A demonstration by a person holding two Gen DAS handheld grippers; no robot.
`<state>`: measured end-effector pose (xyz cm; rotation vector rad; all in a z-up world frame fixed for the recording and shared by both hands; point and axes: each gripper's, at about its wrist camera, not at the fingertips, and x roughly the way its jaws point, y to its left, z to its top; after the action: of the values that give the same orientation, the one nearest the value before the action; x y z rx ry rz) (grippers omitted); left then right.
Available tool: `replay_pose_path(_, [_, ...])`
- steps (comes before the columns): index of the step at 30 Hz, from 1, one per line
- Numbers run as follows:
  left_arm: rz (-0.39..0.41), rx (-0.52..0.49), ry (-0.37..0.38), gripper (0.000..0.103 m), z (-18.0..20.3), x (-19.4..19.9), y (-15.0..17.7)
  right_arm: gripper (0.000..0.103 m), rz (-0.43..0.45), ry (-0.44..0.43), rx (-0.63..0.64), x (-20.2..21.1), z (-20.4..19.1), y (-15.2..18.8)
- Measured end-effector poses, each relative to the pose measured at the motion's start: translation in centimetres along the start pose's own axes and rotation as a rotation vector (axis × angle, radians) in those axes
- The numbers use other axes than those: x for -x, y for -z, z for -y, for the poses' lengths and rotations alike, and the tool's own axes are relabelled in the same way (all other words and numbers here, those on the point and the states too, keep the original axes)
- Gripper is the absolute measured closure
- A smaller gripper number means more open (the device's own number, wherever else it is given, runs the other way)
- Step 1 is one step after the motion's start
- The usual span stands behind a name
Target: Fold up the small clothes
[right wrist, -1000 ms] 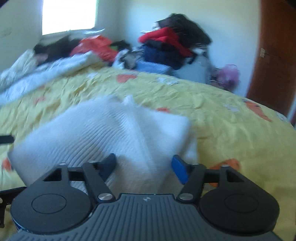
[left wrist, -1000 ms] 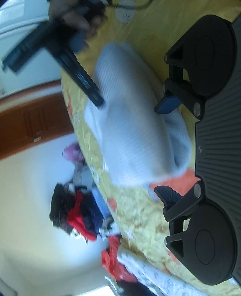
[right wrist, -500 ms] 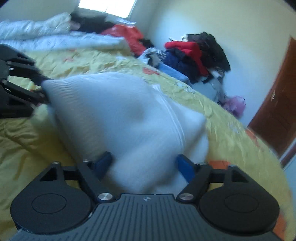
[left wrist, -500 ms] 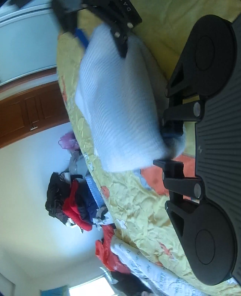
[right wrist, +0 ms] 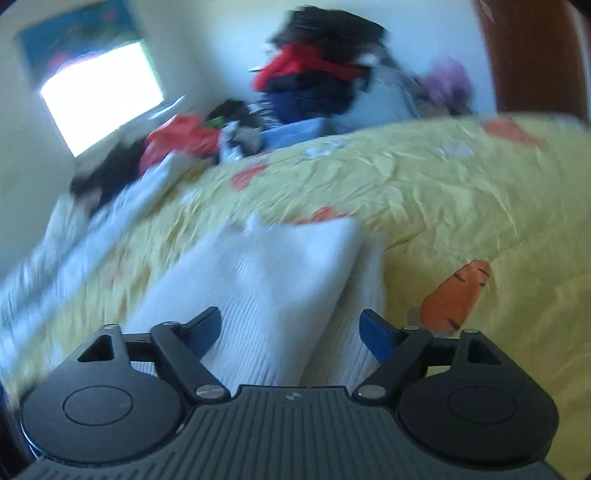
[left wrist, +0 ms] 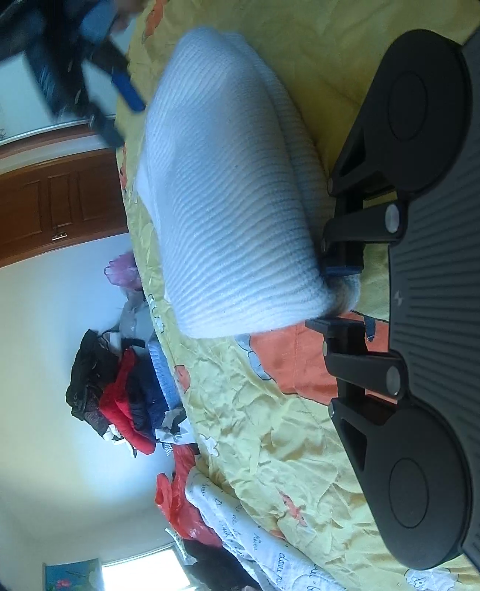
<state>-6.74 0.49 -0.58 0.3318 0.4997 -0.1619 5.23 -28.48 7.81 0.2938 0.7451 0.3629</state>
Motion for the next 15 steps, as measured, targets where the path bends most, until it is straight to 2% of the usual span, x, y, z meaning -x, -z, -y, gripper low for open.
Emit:
replay_pose_path(3, [-0.003, 0.001, 0.001, 0.081, 0.1, 0.1, 0.0, 0.041, -0.044, 0.015, -0.075, -3.6, 1.5, -2.2])
replay_pose_path(5, [-0.004, 0.005, 0.004, 0.081, -0.1, -0.1, -0.1, 0.041, -0.081, 0.015, -0.101, -6.1, 1.9, -2.8])
replay_pose_path(7, [-0.006, 0.007, 0.006, 0.081, -0.1, -0.2, -0.1, 0.047, -0.108, 0.042, -0.091, -8.2, 1.9, -2.9])
replay_pose_path(8, [-0.007, 0.008, 0.007, 0.081, -0.2, -0.2, -0.1, 0.07, -0.098, 0.034, -0.092, -8.5, 1.8, -2.7])
replay_pose_path(9, [-0.008, 0.01, 0.008, 0.081, -0.3, -0.3, -0.1, 0.086, -0.085, 0.014, -0.099, -8.5, 1.9, -3.0])
replay_pose_path(12, [-0.009, 0.01, 0.014, 0.081, -0.2, -0.3, -0.1, 0.089, -0.021, 0.006, -0.057, -7.2, 2.5, -3.8])
replay_pose_path(14, [-0.009, -0.001, 0.02, 0.081, 0.1, -0.3, -0.1, 0.09, -0.075, 0.055, -0.088, -8.7, 4.4, -3.0])
replay_pose_path(15, [-0.011, -0.006, 0.016, 0.081, 0.0, -0.4, -0.1, 0.09, -0.055, 0.042, -0.089, -8.6, 4.5, -2.5])
